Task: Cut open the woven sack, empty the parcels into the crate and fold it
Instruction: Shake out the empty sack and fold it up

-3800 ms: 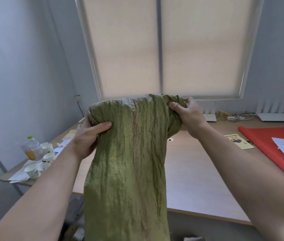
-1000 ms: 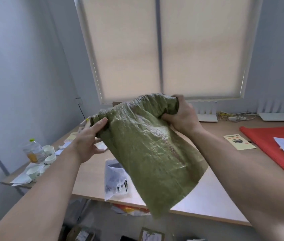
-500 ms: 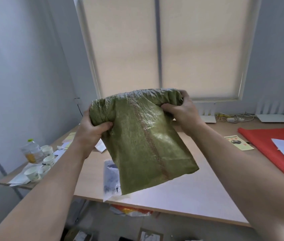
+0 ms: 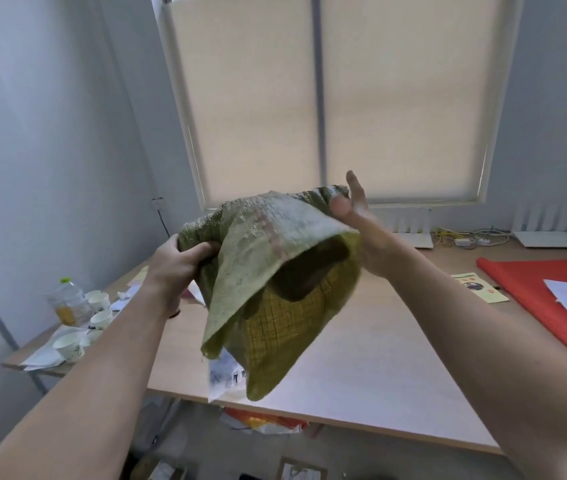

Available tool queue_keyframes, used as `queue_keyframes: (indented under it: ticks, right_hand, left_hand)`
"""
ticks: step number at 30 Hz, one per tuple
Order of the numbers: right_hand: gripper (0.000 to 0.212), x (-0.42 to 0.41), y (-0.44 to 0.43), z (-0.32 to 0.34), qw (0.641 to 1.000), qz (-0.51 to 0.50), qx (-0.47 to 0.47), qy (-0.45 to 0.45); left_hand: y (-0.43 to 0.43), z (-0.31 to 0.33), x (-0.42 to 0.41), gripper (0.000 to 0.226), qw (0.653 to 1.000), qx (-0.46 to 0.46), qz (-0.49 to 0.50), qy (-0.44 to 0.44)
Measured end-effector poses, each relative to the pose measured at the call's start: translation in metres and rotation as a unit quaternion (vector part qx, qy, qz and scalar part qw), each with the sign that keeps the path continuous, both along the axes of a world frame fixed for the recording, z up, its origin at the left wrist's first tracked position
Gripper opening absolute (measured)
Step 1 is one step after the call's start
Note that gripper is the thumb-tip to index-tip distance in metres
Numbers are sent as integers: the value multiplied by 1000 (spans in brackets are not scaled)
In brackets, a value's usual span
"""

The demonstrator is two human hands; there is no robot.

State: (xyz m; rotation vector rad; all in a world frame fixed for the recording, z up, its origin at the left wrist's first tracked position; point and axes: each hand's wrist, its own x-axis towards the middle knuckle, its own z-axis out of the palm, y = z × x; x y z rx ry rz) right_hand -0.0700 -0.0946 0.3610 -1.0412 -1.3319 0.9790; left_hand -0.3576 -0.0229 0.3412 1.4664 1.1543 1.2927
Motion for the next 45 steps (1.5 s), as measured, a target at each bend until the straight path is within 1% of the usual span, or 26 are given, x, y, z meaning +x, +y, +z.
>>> queue_keyframes:
  ticks: [1, 2, 4, 5, 6, 7, 10, 13, 16, 19, 21, 25, 27, 29, 32, 33, 35, 36, 38, 39, 40, 41, 42, 43, 44, 45]
  right_hand:
    - [141, 1, -2, 2, 1000, 11, -2, 11]
    - [139, 1, -3, 2, 1000, 8, -1, -2]
    - [124, -2, -2, 1, 997, -19, 7, -76]
    - [123, -3, -2, -1, 992, -43, 13, -121]
    - [127, -4, -1, -4, 985, -63, 25, -157]
    - [130, -4, 0, -5, 979, -80, 35, -186]
    - [129, -8, -3, -3, 954, -133, 71, -260]
    - [120, -8, -3, 4, 935, -155, 94, -305]
    - [115, -5, -3, 5, 929, -151, 108, -321]
    - [113, -3, -6, 2, 932, -127, 118, -317]
    - [116, -2, -6, 1, 936, -115, 121, -309]
    - [129, -1, -6, -2, 939, -91, 119, -311]
    - [135, -1, -6, -2, 935, -82, 116, -324]
    - [138, -1, -7, -1, 929, -78, 101, -347]
    - [133, 0, -6, -1, 904, -93, 78, -410]
    - [129, 0, -5, -1, 890, -113, 75, -436]
    - [118, 1, -1, -3, 862, -166, 84, -472]
    - [113, 2, 0, -5, 851, -192, 92, -480]
    - [102, 3, 0, -7, 843, -230, 99, -477]
    - [97, 4, -1, -8, 843, -239, 99, -471]
    - [92, 5, -1, -9, 844, -245, 97, -467]
    - [88, 6, -2, -10, 846, -250, 94, -462]
    - [85, 8, -2, -10, 849, -254, 87, -454]
    - [83, 10, -3, -9, 857, -255, 78, -441]
    - [83, 13, -4, -8, 870, -251, 69, -419]
    - [83, 16, -6, -7, 886, -242, 61, -392]
  left_hand:
    - [0, 0, -1, 60, 1000, 7, 12, 8]
    - [-2, 1, -1, 58, 1000, 13, 18, 13]
    - [-4, 2, -1, 54, 999, 17, 31, 21]
    - [-6, 3, 0, 51, 999, 19, 36, 24]
    - [-7, 4, 1, 48, 999, 17, 39, 21]
    - [-7, 5, 1, 44, 999, 11, 41, 16]
    - [-8, 9, 3, 35, 999, -5, 37, 3]
    - [-10, 11, 4, 24, 998, -43, 36, -7]
    - [-12, 13, 2, 11, 995, -84, 34, -33]
    - [-15, 13, 2, 16, 990, -102, 48, -79]
    - [-13, 10, 2, 19, 989, -114, 25, -91]
    - [-15, 9, 1, 28, 994, -102, -46, -12]
    - [-14, 12, 0, 32, 992, -106, -65, 13]
    - [-6, 12, -4, 42, 992, -102, -67, 18]
    - [-6, 11, -6, 53, 985, -138, -106, -20]
    - [-6, 9, -7, 50, 981, -160, -106, -39]
    - [-5, 6, -4, 35, 976, -190, -93, -51]
    - [-7, 5, -3, 35, 974, -197, -92, -58]
    - [-11, 4, -1, 50, 976, -174, -92, -88]
    - [-15, 3, -1, 72, 979, -144, -96, -107]
    - [-17, 1, 0, 101, 981, -114, -109, -109]
    - [-21, -1, 0, 128, 984, -77, -126, -96]
    - [-24, -1, 2, 146, 985, -48, -144, -83]
    - [-25, -2, 4, 159, 984, -33, -158, -74]
    - [-25, -1, 7, 163, 986, -21, -157, -57]
    - [-23, -1, 9, 161, 989, -7, -146, -31]
